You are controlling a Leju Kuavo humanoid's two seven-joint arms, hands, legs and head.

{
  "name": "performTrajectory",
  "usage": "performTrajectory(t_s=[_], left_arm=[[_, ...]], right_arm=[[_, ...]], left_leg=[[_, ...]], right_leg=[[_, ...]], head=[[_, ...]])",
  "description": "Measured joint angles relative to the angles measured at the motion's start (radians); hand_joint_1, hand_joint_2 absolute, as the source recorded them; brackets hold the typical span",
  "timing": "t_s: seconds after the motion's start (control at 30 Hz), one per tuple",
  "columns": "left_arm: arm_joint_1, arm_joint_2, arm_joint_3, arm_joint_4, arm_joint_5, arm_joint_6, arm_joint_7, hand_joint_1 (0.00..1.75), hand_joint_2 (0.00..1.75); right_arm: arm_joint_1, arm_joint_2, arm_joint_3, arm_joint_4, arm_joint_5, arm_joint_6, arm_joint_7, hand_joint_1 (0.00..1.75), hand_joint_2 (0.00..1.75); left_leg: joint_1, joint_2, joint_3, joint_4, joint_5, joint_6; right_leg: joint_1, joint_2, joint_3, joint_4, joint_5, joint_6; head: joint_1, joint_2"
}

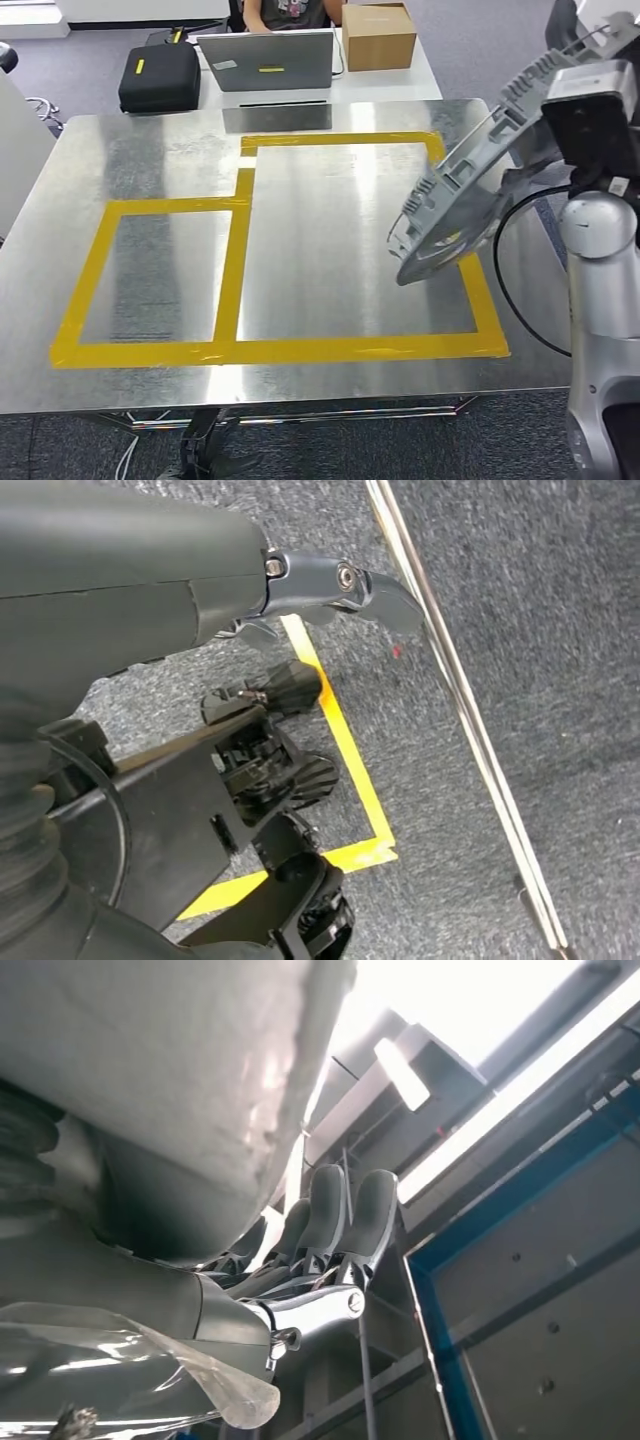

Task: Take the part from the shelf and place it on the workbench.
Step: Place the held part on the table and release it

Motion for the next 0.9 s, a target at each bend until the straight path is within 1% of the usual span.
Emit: performTrajectory(t_s=[0.13,0.3,0.5,0.7,0.9], left_arm=[[-0.010,-0.007,-0.008,0.000,-0.008,-0.004,0.007,0.00,1.75],[-0.015,-0.012,-0.014,0.000,-0.013,-0.009,0.017,0.00,1.75],[-0.020,-0.015,-0.026,0.000,-0.021,-0.014,0.024,0.00,1.75],[-0.022,-0.021,-0.030,0.000,-0.027,-0.019,0.031,0.00,1.75],[-0.024,-0.021,-0.033,0.000,-0.027,-0.021,0.032,0.00,1.75]], right_arm=[[-0.079,0.024,0.028,0.103,0.015,0.002,0.019,0.79,1.75],[-0.133,0.053,0.055,0.211,0.020,0.024,0.020,0.79,1.75],[-0.166,0.102,0.101,0.344,0.037,0.042,0.024,0.79,1.75],[-0.188,0.138,0.125,0.466,0.039,0.066,0.024,0.79,1.75],[-0.218,0.167,0.153,0.629,0.059,0.144,0.041,0.79,1.75]], left_leg=[[0.000,0.000,0.000,0.000,0.000,0.000],[0.000,0.000,0.000,0.001,0.000,0.000],[0.000,0.000,0.000,0.001,0.000,0.000],[0.000,0.000,-0.001,0.001,0.000,0.000],[0.000,0.000,-0.002,0.001,0.000,0.000]], right_leg=[[0.000,0.000,0.000,0.000,0.000,0.000],[0.000,0.000,0.000,0.000,0.000,0.001],[0.000,0.001,-0.001,0.000,0.000,0.001],[0.000,0.000,-0.001,0.000,0.000,0.001],[0.000,0.000,-0.001,0.000,0.000,0.001]], head=[[0.000,0.000],[0.000,0.000],[0.000,0.000],[0.000,0.000],[0.000,0.000]])
